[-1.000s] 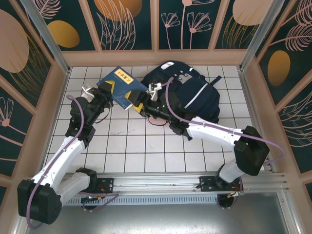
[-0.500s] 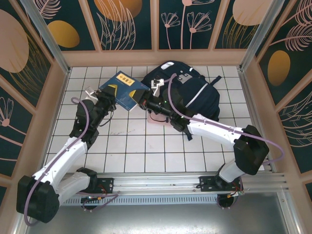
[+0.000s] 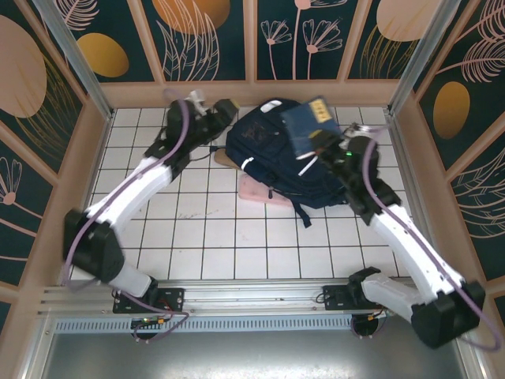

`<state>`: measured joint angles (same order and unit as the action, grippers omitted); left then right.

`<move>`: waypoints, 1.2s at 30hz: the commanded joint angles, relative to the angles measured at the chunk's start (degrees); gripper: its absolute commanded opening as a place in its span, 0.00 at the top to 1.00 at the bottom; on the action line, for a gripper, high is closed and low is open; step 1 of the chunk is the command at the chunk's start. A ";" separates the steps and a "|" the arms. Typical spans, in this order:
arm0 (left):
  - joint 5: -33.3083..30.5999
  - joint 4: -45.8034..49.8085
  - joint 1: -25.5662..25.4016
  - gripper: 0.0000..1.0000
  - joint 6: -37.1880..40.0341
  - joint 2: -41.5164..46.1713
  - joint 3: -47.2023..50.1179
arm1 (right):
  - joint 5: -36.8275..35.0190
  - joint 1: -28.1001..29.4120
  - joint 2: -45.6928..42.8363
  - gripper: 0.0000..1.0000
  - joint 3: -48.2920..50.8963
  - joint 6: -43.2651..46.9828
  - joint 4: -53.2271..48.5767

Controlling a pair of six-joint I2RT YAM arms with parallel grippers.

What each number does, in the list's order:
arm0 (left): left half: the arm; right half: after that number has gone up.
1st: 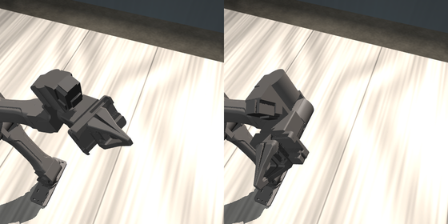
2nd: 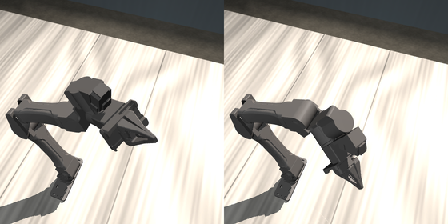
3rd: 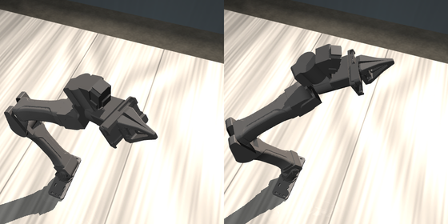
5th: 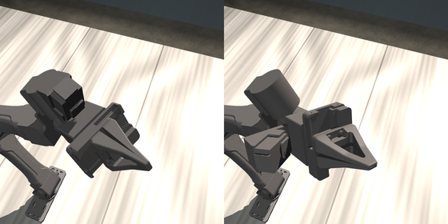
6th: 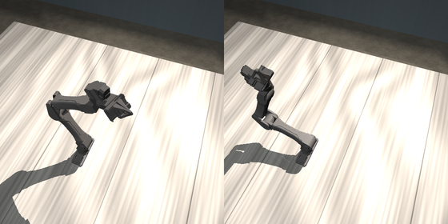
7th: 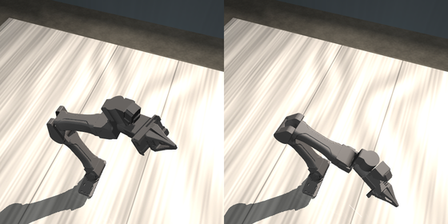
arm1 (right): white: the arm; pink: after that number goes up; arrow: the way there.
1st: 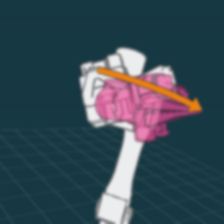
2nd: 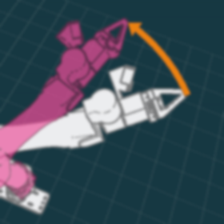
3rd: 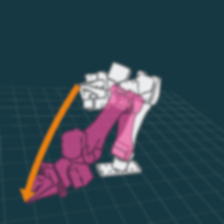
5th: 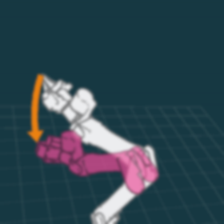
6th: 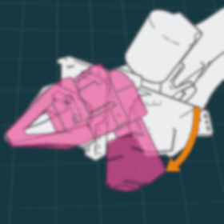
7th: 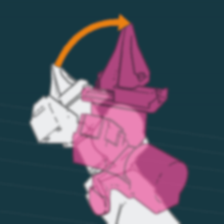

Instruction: Pack the student bag

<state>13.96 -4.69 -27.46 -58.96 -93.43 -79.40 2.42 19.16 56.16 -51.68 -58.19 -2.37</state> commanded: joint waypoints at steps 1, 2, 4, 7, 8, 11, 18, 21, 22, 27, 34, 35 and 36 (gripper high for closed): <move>7.40 10.67 -5.55 0.34 12.37 -13.20 -11.99 | 2.99 -11.34 -5.86 1.00 4.90 5.48 -7.94; 8.68 12.09 -7.03 0.34 14.04 -17.57 -16.88 | 4.84 -15.35 -7.44 1.00 6.12 6.24 -8.36; 9.60 15.27 -9.36 0.35 17.73 -24.73 -25.91 | 7.90 -21.59 -9.26 1.00 8.12 7.28 -9.60; 13.22 14.62 -12.01 0.34 18.78 -33.37 -35.06 | 10.52 -28.62 -10.87 1.00 11.08 7.57 -11.61; 14.81 12.01 -12.73 0.34 18.05 -35.61 -36.47 | 11.69 -30.55 -11.49 1.00 12.30 7.29 -11.59; 14.57 11.60 -15.02 0.34 19.65 -41.86 -43.82 | 12.97 -33.69 -13.45 1.00 15.54 6.92 -10.60; 7.90 15.12 -16.31 0.34 19.35 -51.75 -53.31 | 13.29 -33.41 -13.98 1.00 18.43 7.53 -9.17; 4.90 14.27 -16.53 0.35 19.89 -51.90 -52.05 | 14.47 -33.36 -13.80 1.00 19.76 7.32 -7.99; 4.33 14.27 -16.61 0.35 20.13 -51.89 -51.87 | 14.91 -33.38 -13.77 1.00 20.11 7.39 -7.59; 5.81 13.87 -17.16 0.37 20.57 -52.16 -51.39 | 16.02 -33.35 -13.29 1.00 21.60 7.37 -6.43; 6.86 16.09 -19.33 0.40 23.10 -52.29 -52.36 | 18.84 -33.87 -12.60 1.00 22.59 5.66 -5.45; 6.84 16.43 -19.38 0.41 23.10 -52.36 -52.42 | 19.81 -34.02 -12.19 1.00 22.46 5.19 -5.13; 6.63 16.84 -19.36 0.42 23.25 -52.54 -52.36 | 20.31 -34.03 -12.07 1.00 22.29 5.03 -5.06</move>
<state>20.51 10.48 -46.11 -37.82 -145.05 -130.63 18.35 -14.63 43.64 -29.54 -51.86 -11.46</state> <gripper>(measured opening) 0.585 0.127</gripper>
